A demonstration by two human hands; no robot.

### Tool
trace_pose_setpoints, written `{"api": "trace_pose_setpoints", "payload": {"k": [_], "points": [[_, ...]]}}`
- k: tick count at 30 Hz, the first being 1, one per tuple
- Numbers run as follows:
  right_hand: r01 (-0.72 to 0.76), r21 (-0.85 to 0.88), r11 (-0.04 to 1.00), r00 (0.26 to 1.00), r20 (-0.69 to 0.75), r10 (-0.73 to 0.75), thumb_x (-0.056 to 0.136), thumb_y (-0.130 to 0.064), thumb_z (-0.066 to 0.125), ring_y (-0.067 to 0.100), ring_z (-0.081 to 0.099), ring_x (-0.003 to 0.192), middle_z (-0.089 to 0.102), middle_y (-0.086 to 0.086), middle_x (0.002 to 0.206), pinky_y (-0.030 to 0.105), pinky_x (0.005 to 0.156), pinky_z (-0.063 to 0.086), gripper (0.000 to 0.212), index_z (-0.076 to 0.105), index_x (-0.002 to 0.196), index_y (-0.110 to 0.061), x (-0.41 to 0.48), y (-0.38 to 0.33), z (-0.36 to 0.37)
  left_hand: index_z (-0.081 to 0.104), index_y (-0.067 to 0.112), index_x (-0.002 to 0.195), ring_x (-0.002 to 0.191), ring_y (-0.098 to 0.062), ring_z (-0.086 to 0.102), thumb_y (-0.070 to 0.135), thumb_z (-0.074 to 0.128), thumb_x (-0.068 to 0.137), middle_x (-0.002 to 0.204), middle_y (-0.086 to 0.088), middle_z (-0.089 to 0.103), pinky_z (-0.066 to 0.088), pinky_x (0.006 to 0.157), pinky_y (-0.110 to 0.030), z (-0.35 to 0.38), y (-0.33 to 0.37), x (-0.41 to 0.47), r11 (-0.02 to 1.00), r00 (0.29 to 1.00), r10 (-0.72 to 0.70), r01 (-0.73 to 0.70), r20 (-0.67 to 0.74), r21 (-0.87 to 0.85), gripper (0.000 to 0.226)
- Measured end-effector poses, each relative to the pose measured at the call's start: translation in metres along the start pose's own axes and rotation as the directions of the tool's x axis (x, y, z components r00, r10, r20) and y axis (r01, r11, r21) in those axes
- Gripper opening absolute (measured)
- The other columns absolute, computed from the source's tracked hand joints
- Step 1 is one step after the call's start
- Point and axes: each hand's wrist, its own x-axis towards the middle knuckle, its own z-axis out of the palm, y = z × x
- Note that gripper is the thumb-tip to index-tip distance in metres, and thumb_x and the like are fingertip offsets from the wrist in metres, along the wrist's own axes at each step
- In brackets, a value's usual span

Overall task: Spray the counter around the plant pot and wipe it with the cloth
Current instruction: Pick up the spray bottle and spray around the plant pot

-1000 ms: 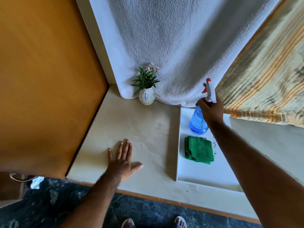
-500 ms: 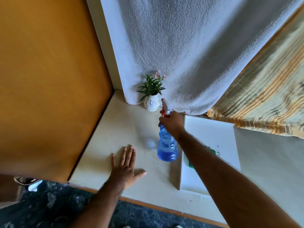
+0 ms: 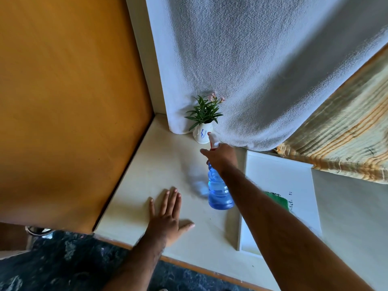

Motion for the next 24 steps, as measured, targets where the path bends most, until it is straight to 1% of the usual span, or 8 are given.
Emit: {"api": "trace_pose_setpoints", "payload": {"k": [2, 5, 8, 13, 16, 19, 22, 24], "points": [[-0.022, -0.015, 1.0, 1.0, 0.007, 0.022, 0.07, -0.062, 0.071, 0.01, 0.069, 0.067, 0.07, -0.005, 0.049, 0.027, 0.072, 0.054, 0.042, 0.06, 0.059, -0.023, 0.0, -0.003, 0.0, -0.042, 0.02, 0.14, 0.141, -0.02, -0.042, 0.089, -0.001, 0.073, 0.154, 0.001, -0.047, -0.025, 0.111, -0.065, 0.0, 0.0, 0.0, 1.0, 1.0, 0.0, 0.0, -0.003, 0.002, 0.105], [-0.041, -0.021, 0.999, 0.999, -0.003, 0.041, 0.068, -0.067, 0.07, 0.011, 0.07, 0.069, 0.07, -0.005, 0.05, 0.028, 0.074, 0.055, 0.05, 0.065, 0.062, -0.017, -0.001, -0.005, 0.001, -0.044, 0.021, 0.139, 0.14, -0.02, -0.044, 0.09, 0.0, 0.074, 0.153, 0.001, -0.048, -0.025, 0.111, -0.066, 0.002, -0.001, 0.0, 1.0, 1.0, 0.004, -0.004, -0.008, -0.001, 0.104], [-0.047, -0.023, 0.999, 0.999, -0.017, 0.046, 0.07, -0.062, 0.071, 0.014, 0.069, 0.072, 0.068, -0.005, 0.049, 0.028, 0.073, 0.054, 0.047, 0.062, 0.06, -0.018, -0.001, -0.006, 0.0, -0.045, 0.022, 0.138, 0.14, -0.021, -0.045, 0.09, 0.001, 0.075, 0.153, 0.0, -0.049, -0.025, 0.111, -0.066, 0.002, -0.002, 0.001, 1.0, 1.0, 0.009, -0.009, -0.016, 0.003, 0.104], [-0.04, -0.07, 0.997, 0.998, -0.048, 0.037, 0.072, -0.058, 0.069, 0.014, 0.06, 0.062, 0.055, -0.013, 0.039, 0.025, 0.061, 0.041, 0.046, 0.053, 0.052, -0.021, -0.003, -0.006, -0.001, -0.046, 0.023, 0.138, 0.14, -0.02, -0.045, 0.091, 0.0, 0.075, 0.152, 0.001, -0.049, -0.024, 0.111, -0.066, 0.004, -0.002, 0.001, 1.0, 1.0, 0.012, -0.012, -0.028, 0.004, 0.104], [-0.042, -0.059, 0.997, 0.999, -0.014, 0.041, 0.074, -0.054, 0.068, 0.016, 0.066, 0.069, 0.066, -0.007, 0.05, 0.027, 0.069, 0.051, 0.04, 0.057, 0.059, -0.019, -0.001, -0.003, -0.001, -0.045, 0.023, 0.138, 0.14, -0.02, -0.044, 0.091, -0.001, 0.073, 0.153, 0.002, -0.048, -0.026, 0.111, -0.065, 0.003, -0.002, 0.001, 1.0, 1.0, 0.01, -0.01, -0.029, 0.003, 0.104], [-0.053, -0.019, 0.998, 0.999, -0.009, 0.053, 0.075, -0.038, 0.062, 0.021, 0.072, 0.077, 0.073, 0.003, 0.062, 0.031, 0.075, 0.057, 0.026, 0.066, 0.072, -0.013, -0.003, 0.002, -0.005, -0.046, 0.023, 0.138, 0.14, -0.019, -0.045, 0.091, -0.002, 0.073, 0.153, 0.003, -0.049, -0.026, 0.111, -0.065, 0.003, -0.002, 0.0, 1.0, 1.0, 0.008, -0.008, -0.021, 0.0, 0.104], [-0.05, 0.052, 0.997, 0.996, -0.071, 0.054, 0.072, -0.029, 0.054, 0.024, 0.072, 0.078, 0.075, 0.007, 0.068, 0.035, 0.076, 0.059, 0.025, 0.071, 0.075, -0.011, -0.008, 0.006, -0.016, -0.044, 0.023, 0.139, 0.142, -0.02, -0.042, 0.091, -0.001, 0.073, 0.154, 0.002, -0.047, -0.023, 0.112, -0.066, 0.002, -0.001, 0.0, 1.0, 1.0, 0.003, -0.003, -0.02, 0.001, 0.104], [-0.025, 0.113, 0.993, 0.987, -0.152, 0.042, 0.074, -0.031, 0.054, 0.022, 0.072, 0.073, 0.074, 0.004, 0.06, 0.035, 0.075, 0.059, 0.026, 0.071, 0.073, -0.011, -0.01, 0.004, -0.028, -0.044, 0.023, 0.139, 0.142, -0.02, -0.042, 0.091, -0.003, 0.071, 0.154, 0.001, -0.047, -0.023, 0.113, -0.065, 0.001, -0.002, -0.001, 1.0, 1.0, 0.002, -0.002, -0.018, 0.006, 0.104]]}}
